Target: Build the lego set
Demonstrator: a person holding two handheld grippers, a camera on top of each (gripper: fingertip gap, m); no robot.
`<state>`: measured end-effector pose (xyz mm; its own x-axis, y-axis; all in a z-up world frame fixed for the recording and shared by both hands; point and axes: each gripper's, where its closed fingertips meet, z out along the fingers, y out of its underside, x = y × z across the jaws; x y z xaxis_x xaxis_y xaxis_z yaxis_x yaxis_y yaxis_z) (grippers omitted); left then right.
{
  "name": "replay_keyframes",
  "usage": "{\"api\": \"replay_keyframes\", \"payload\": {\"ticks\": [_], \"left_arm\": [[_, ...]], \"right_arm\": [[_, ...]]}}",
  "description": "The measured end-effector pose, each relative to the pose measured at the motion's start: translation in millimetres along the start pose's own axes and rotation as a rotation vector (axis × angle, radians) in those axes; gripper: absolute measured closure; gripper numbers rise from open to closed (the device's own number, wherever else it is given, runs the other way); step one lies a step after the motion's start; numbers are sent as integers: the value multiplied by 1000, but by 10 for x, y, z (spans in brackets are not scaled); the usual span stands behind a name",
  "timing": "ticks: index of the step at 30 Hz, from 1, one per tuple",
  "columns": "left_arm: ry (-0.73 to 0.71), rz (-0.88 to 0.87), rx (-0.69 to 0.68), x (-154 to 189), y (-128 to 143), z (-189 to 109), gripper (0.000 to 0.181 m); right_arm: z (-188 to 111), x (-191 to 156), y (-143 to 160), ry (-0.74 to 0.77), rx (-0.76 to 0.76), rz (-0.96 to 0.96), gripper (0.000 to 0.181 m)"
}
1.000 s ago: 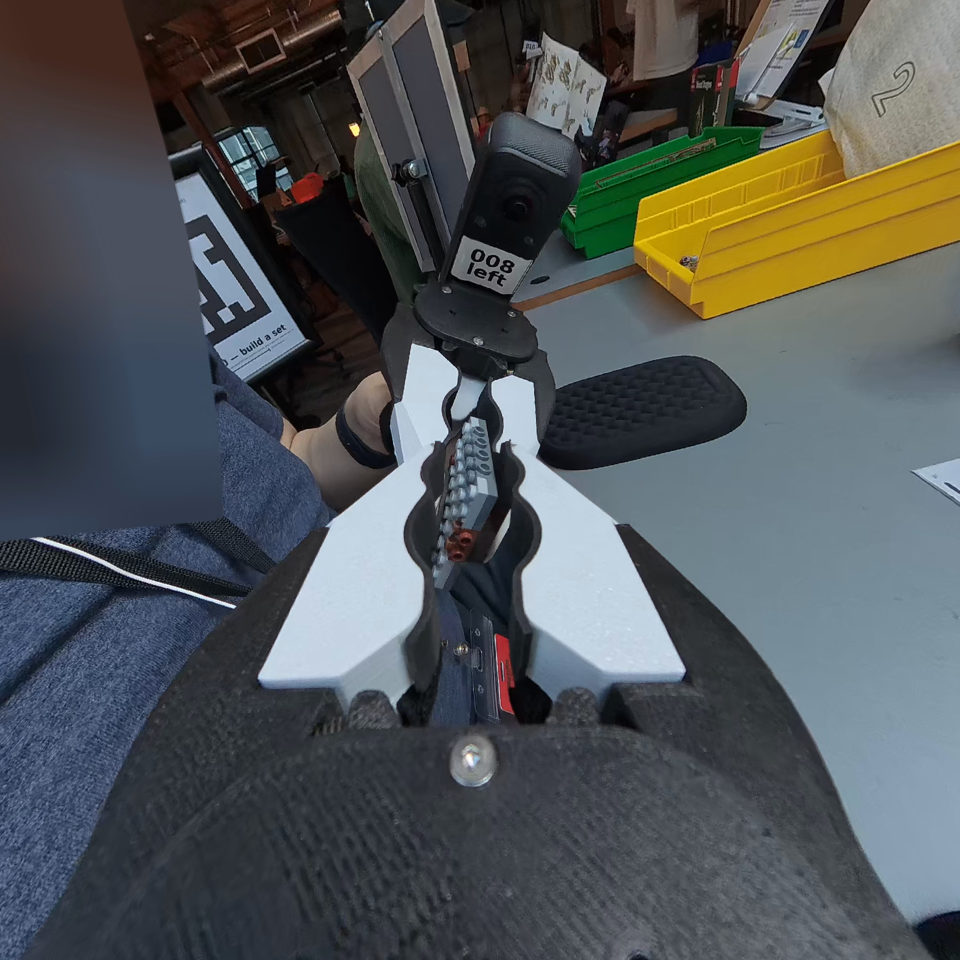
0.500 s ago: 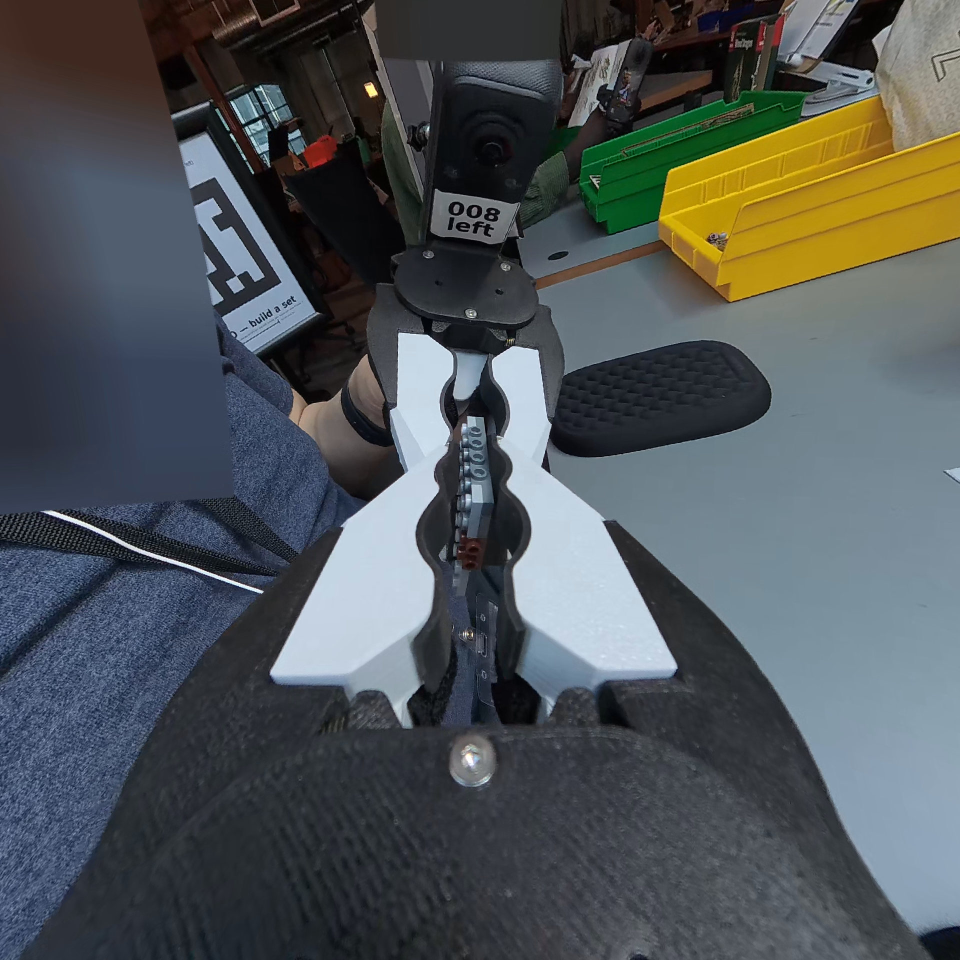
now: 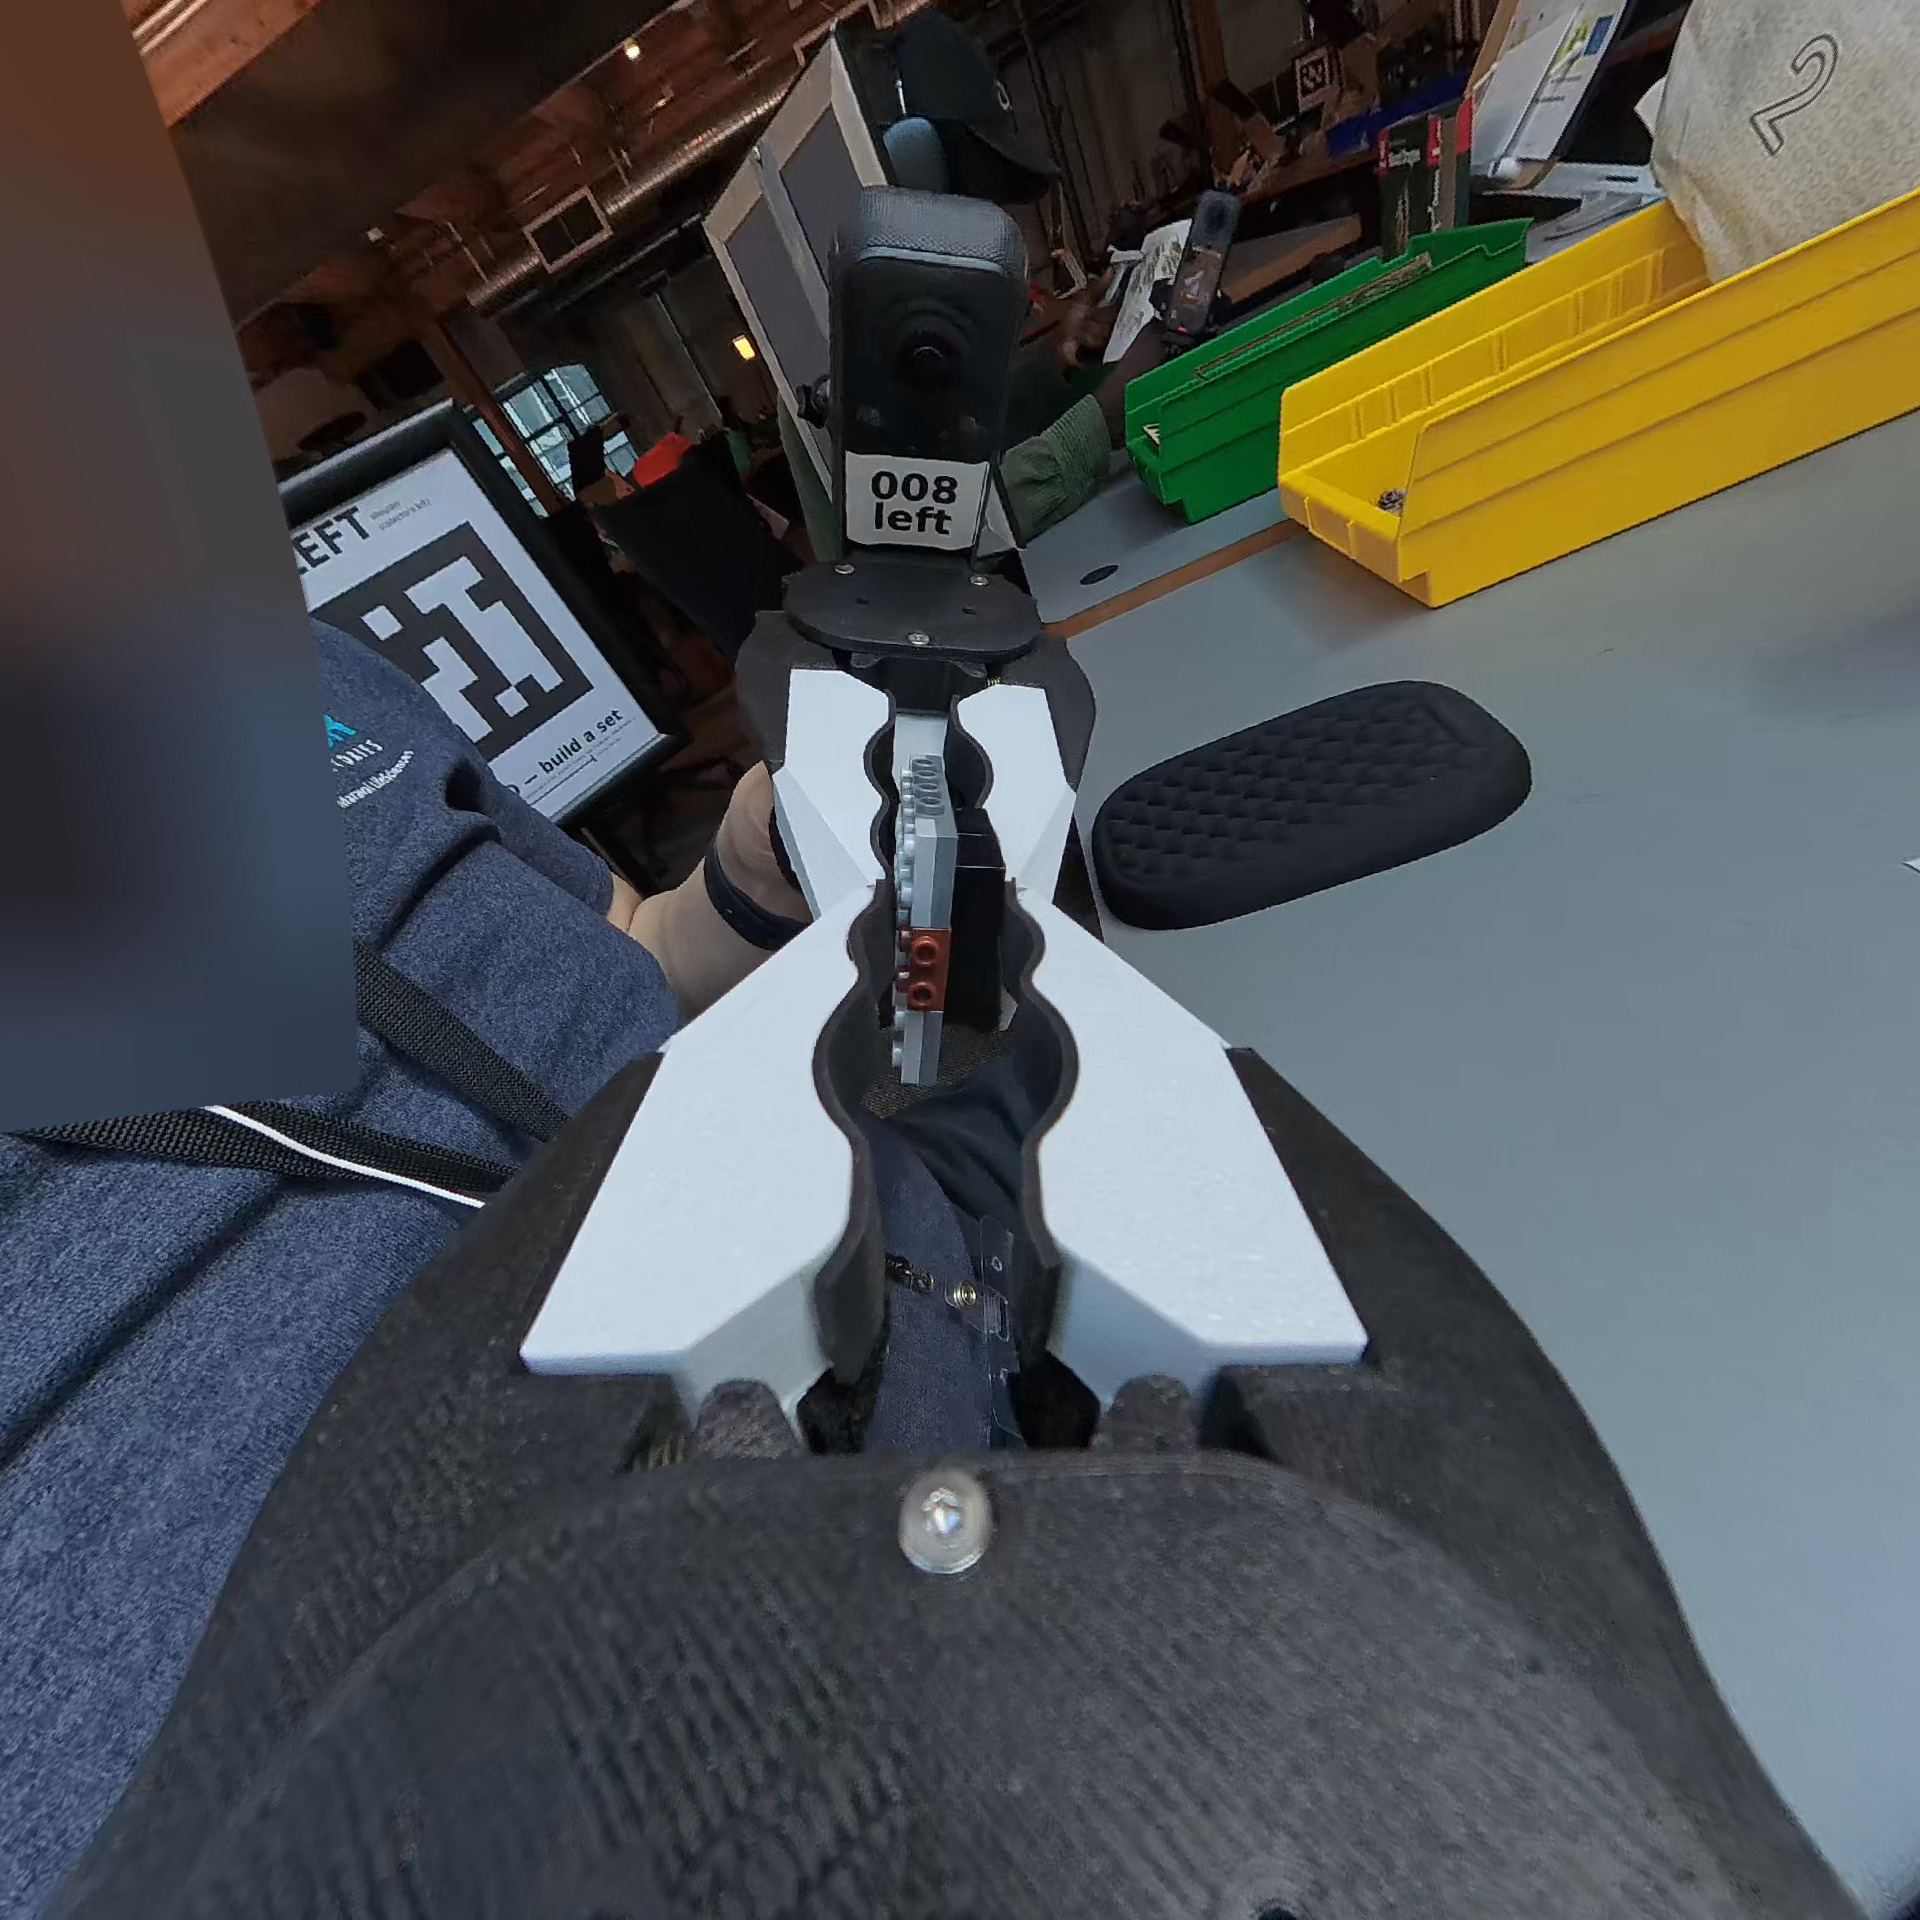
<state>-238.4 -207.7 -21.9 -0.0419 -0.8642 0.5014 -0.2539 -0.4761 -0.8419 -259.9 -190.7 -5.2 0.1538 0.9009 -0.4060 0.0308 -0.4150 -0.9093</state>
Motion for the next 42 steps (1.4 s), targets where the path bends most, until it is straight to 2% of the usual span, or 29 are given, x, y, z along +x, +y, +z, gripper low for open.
{"api": "replay_keyframes", "payload": {"ticks": [2,5,10,14,20,27,42], "left_arm": [[8,22,9,28,-17,6,164],[46,39,68,96,-103,-34,151],[108,-11,157,103,-202,-137,161],[82,48,168,104,-208,-150,161],[81,43,155,96,-201,-173,162],[166,-55,217,98,-250,-218,160],[177,-149,334,-26,-365,-305,158]], "right_arm": [[-15,-31,-24,-23,21,7,164],[-41,-36,-44,-26,36,7,164],[-39,-75,-64,-37,51,-15,164],[-34,-76,-78,-40,68,-16,164],[-14,-80,-82,-38,67,-31,164],[-9,-65,-119,-30,80,-29,164],[-36,28,-176,28,118,-38,164]]}}
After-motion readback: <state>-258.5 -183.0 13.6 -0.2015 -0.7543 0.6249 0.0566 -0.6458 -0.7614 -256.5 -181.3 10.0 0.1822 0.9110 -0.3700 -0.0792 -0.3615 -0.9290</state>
